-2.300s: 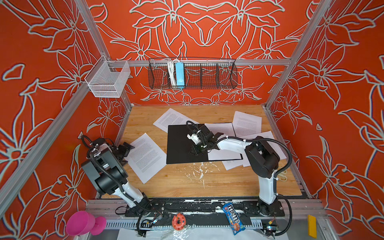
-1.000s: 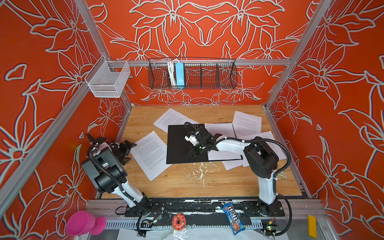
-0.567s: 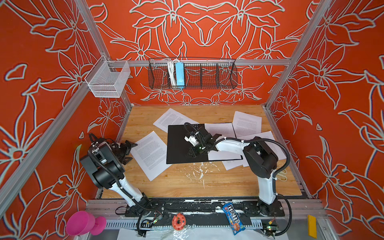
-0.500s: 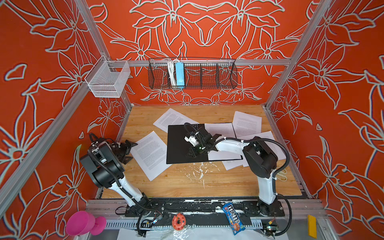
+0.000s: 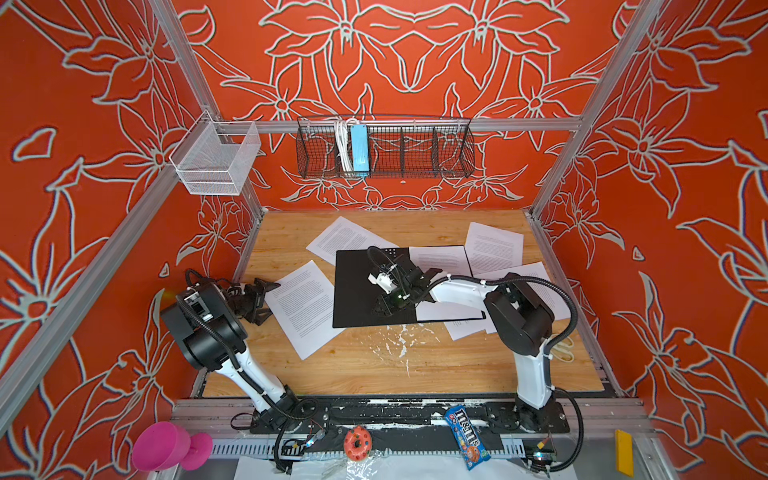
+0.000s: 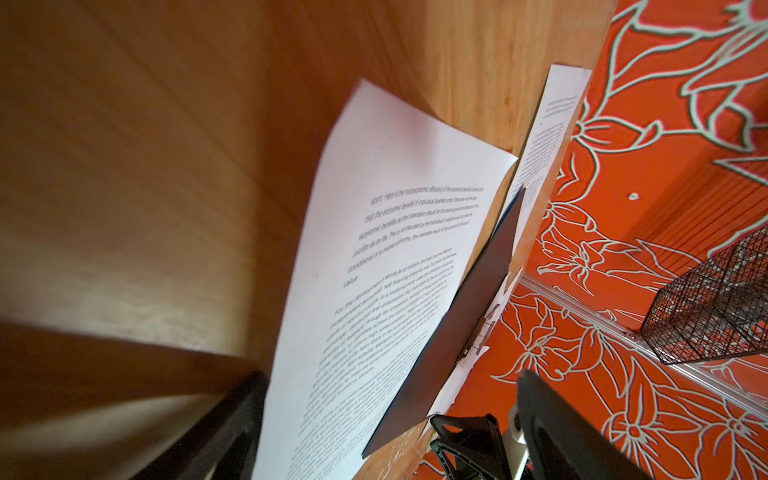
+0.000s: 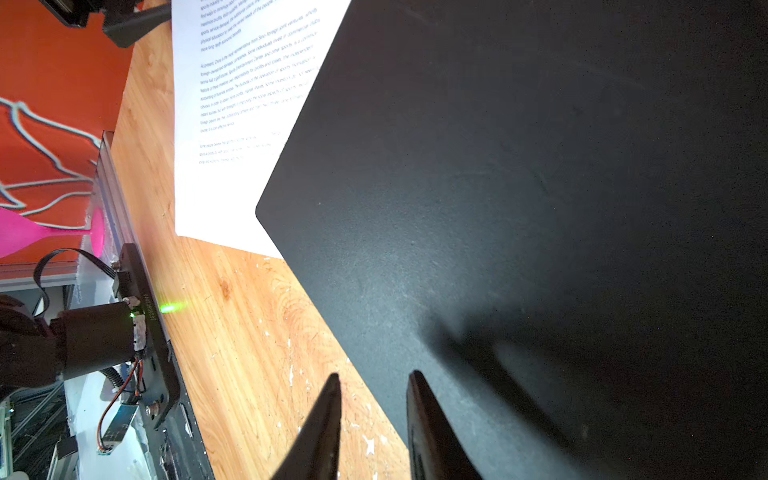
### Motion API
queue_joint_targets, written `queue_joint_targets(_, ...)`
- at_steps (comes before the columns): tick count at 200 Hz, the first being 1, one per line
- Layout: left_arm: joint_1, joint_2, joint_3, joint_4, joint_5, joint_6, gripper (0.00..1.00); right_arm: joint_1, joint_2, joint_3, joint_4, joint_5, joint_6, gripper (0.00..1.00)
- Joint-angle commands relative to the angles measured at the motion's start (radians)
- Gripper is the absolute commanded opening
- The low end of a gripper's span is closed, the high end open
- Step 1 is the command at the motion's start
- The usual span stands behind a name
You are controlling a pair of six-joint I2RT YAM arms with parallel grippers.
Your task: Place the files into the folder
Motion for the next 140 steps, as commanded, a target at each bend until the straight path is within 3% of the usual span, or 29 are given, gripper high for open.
queue_joint_targets(1,-0.022,-0.005,-0.026,-0.041,-0.026,0.010,0.93,0.009,0.014,0.022,-0.011,-0.020,-0.002,0.29)
queue_joint_targets(65,-0.073,-0.058,-0.032,-0.106,-0.116,0.031,0.83,0.009,0.019,0.018,0.012,-0.061,0.017,0.29)
queue_joint_targets(140,-0.078,-0.071,-0.011,-0.125,-0.089,0.020,0.40,0.009,0.015,0.015,0.022,-0.080,0.025,0.29)
